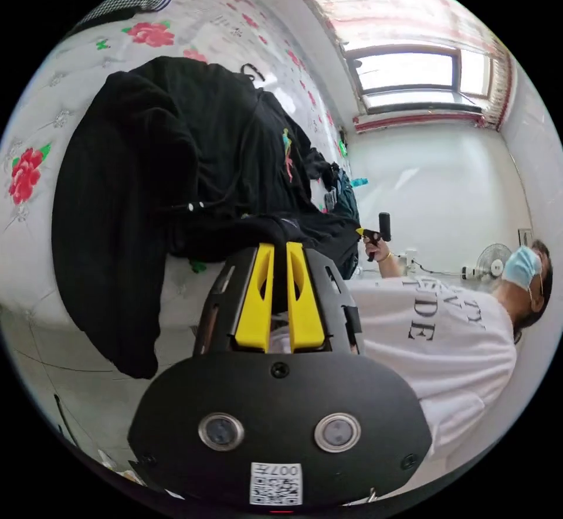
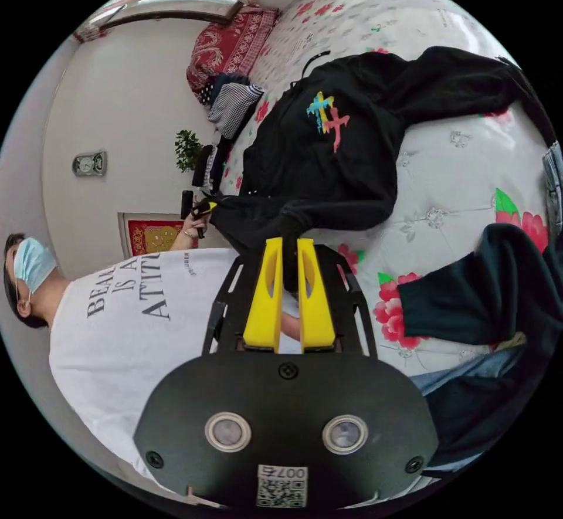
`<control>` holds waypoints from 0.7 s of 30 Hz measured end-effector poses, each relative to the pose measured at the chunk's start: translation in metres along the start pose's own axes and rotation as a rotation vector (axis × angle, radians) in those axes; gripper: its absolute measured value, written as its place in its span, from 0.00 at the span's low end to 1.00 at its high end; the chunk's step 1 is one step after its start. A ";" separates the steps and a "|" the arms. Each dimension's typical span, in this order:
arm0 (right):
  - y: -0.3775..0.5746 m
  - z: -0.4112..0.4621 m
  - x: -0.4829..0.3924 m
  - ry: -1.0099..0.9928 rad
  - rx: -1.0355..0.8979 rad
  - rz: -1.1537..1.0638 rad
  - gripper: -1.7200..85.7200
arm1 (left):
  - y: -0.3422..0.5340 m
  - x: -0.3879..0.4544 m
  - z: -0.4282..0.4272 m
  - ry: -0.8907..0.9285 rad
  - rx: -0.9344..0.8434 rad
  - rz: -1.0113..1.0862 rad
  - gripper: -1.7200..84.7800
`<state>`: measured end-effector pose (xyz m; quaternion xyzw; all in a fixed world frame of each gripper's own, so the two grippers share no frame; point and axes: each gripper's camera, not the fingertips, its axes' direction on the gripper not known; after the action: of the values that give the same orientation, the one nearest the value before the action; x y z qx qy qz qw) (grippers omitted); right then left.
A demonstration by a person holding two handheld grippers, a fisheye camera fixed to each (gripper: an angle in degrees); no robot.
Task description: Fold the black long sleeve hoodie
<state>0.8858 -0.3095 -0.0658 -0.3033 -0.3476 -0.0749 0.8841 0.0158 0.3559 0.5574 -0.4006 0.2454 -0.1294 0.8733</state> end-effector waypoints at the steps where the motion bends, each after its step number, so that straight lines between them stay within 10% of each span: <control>1: -0.019 -0.001 0.001 0.012 0.021 0.016 0.04 | -0.039 -0.012 0.004 -0.001 0.016 -0.056 0.05; 9: -0.212 -0.181 -0.194 0.201 0.564 -0.220 0.04 | -0.242 0.209 -0.155 -0.037 0.396 0.281 0.04; 14: -0.145 -0.278 -0.360 0.277 0.939 -0.622 0.04 | -0.185 0.358 -0.273 -0.013 0.670 0.604 0.03; 21: -0.042 -0.256 -0.362 0.235 0.927 -0.759 0.04 | -0.078 0.381 -0.239 -0.209 0.586 0.676 0.04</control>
<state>0.7471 -0.5223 -0.4314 0.2685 -0.3278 -0.2585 0.8681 0.2089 -0.0075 0.3595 -0.0454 0.2257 0.1399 0.9630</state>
